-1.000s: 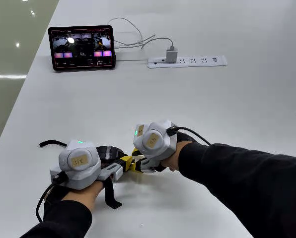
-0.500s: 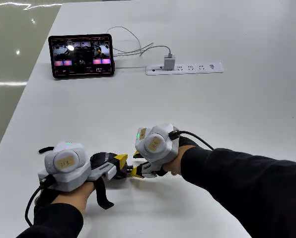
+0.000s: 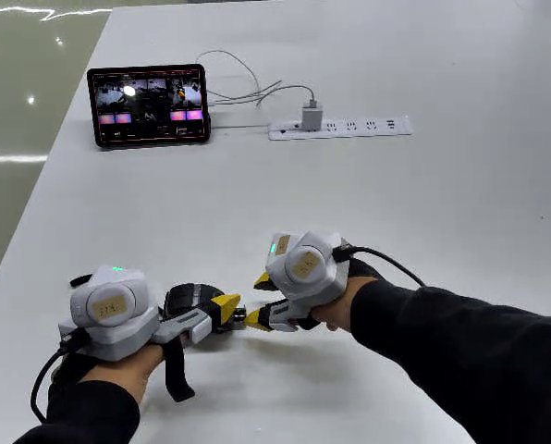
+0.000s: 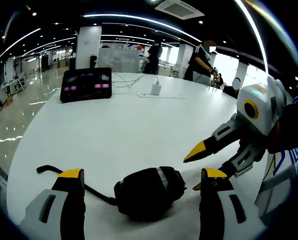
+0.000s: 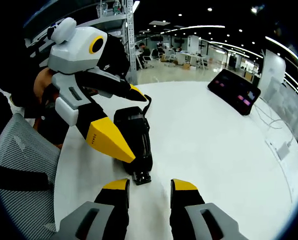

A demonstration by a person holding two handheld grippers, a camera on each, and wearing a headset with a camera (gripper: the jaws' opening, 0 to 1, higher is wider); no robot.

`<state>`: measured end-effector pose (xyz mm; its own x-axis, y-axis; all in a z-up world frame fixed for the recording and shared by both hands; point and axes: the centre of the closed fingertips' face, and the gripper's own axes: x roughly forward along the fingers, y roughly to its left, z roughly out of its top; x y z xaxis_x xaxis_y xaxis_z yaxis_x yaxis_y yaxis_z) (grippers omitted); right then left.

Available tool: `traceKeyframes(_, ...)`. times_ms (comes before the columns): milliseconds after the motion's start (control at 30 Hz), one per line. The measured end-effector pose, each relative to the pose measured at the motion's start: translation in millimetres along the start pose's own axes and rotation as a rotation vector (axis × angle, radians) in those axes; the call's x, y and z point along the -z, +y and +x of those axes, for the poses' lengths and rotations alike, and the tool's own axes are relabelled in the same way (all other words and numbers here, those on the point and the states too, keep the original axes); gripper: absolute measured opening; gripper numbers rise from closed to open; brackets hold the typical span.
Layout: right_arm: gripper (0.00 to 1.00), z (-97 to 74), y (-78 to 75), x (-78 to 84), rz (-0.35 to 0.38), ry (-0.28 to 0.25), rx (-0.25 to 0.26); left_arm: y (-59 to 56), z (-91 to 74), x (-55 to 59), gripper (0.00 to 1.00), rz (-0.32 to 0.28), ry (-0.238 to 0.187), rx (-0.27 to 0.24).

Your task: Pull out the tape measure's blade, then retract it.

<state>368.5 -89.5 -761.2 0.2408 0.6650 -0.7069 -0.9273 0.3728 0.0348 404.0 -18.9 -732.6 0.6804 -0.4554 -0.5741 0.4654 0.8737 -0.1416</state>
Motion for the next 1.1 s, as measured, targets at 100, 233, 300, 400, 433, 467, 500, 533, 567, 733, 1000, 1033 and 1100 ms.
traceKeyframes(100, 0.30, -4.9, -2.1, -1.6, 0.020, -0.016, 0.015, -3.7, 0.5, 4.2, 0.95, 0.012, 0.026, 0.028)
traceKeyframes(233, 0.35, -10.1, -4.9, 1.5, 0.056, -0.015, 0.029, -3.4, -0.9, 5.8, 0.99, 0.022, 0.033, 0.040)
traceKeyframes(300, 0.37, -14.7, -7.3, 1.7, 0.073, -0.023, 0.039, -2.4, -3.3, 5.3, 0.99, 0.034, 0.030, 0.045)
traceKeyframes(400, 0.38, -20.2, -13.0, 3.5, 0.092, -0.030, 0.061, -2.7, -6.4, 3.8, 0.99, 0.046, 0.020, 0.063)
traceKeyframes(433, 0.38, -21.9, -14.3, 4.4, 0.098, -0.034, 0.062, -3.2, -7.0, 2.7, 0.99, 0.039, 0.011, 0.077)
traceKeyframes(467, 0.39, -23.3, -14.7, 5.0, 0.102, -0.037, 0.063, -2.0, -7.5, -0.2, 0.99, 0.053, -0.008, 0.076)
traceKeyframes(500, 0.39, -25.3, -15.2, 6.3, 0.108, -0.038, 0.065, -2.2, -8.9, -4.8, 0.99, 0.076, -0.035, 0.081)
traceKeyframes(533, 0.40, -26.6, -15.6, 7.4, 0.110, -0.038, 0.067, -3.4, -10.0, -4.7, 0.99, 0.074, -0.034, 0.090)
traceKeyframes(567, 0.40, -27.9, -16.2, 8.3, 0.113, -0.040, 0.069, -2.8, -10.2, -3.7, 0.99, 0.069, -0.023, 0.090)
traceKeyframes(733, 0.43, -37.1, -18.4, 13.9, 0.118, -0.042, 0.088, 0.0, -13.7, 0.1, 0.99, 0.078, -0.006, 0.099)
traceKeyframes(1000, 0.45, -54.8, -16.0, 25.0, 0.124, -0.047, 0.102, 4.4, -24.7, 6.1, 0.99, 0.087, 0.031, 0.122)
traceKeyframes(1033, 0.46, -57.0, -15.6, 26.7, 0.124, -0.047, 0.104, 4.3, -25.4, 5.3, 0.99, 0.089, 0.024, 0.129)
traceKeyframes(1100, 0.46, -61.9, -16.1, 31.1, 0.124, -0.047, 0.111, 5.2, -26.6, 5.2, 0.99, 0.105, 0.024, 0.135)
